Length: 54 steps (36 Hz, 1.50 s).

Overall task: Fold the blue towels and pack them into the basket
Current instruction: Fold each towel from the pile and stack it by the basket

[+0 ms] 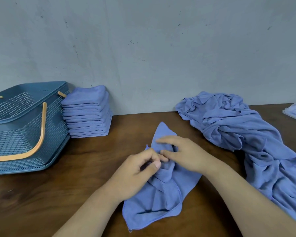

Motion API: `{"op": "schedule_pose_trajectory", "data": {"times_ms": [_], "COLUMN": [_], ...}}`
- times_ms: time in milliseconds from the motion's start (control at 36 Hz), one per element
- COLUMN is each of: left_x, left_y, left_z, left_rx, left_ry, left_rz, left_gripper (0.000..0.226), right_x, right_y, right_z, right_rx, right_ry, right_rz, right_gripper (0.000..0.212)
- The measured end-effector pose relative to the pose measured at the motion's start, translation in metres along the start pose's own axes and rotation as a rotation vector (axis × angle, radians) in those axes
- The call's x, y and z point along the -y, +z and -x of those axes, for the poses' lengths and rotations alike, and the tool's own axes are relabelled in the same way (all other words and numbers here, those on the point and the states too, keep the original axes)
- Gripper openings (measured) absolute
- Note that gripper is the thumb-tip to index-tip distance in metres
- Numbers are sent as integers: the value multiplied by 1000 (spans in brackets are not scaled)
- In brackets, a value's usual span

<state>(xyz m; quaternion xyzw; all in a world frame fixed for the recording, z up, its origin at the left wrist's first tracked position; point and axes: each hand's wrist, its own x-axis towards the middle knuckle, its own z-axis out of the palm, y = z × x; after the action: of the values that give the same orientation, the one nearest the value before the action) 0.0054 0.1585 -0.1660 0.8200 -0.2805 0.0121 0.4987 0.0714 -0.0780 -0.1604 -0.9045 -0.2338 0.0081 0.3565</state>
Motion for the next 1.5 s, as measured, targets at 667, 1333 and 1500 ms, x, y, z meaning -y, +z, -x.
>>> {"op": "schedule_pose_trajectory", "data": {"times_ms": [667,1333,1500], "left_x": [40,-11,13], "left_y": [-52,-55,-47], "left_z": [-3,2,-4], "left_rx": [-164,175,-55], "left_ry": [-735,-562,-161], "left_rz": [-898,-239,-503], "left_gripper": [55,69,23], "right_x": [7,-5,12], "right_y": [-32,-1,2], "right_z": [6,4,4], "right_rx": [-662,-167,-277], "right_ry": [70,278,230], "right_rz": [38,468,331], "right_gripper": [11,58,26]}}
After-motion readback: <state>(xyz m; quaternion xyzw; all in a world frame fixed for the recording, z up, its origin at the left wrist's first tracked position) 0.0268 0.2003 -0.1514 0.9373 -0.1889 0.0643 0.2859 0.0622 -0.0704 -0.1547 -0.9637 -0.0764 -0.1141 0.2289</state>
